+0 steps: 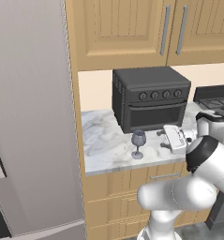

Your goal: Retrieve the wine glasses from the counter and place one next to each plate.

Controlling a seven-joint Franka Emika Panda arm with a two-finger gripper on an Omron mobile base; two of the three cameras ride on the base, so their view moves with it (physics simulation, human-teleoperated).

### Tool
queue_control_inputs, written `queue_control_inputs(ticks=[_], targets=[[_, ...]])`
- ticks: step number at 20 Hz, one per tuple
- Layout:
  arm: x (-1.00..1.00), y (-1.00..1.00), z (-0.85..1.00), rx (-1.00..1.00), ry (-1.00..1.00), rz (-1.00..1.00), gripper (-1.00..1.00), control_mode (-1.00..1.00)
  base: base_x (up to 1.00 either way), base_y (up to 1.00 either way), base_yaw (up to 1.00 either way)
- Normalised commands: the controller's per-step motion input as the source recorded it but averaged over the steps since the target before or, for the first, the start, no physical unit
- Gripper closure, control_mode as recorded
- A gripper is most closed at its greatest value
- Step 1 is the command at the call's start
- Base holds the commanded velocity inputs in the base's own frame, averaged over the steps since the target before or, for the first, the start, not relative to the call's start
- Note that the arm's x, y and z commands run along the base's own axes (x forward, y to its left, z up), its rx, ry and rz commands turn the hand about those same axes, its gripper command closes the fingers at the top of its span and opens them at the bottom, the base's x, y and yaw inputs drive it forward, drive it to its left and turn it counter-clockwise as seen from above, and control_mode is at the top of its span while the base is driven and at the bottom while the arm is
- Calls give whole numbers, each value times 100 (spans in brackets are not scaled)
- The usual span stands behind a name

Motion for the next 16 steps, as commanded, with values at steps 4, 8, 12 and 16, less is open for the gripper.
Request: queue_control_inputs(ticks=[4,8,12,16], targets=[[0,9,-3,0,5,1,-100,-100,0,0,0],[0,0,0,0,0,7,-100,-100,0,0,0],[-2,0,0,0,0,12,-100,-100,0,0,0],[-9,1,0,0,0,12,-100,-100,0,0,0]])
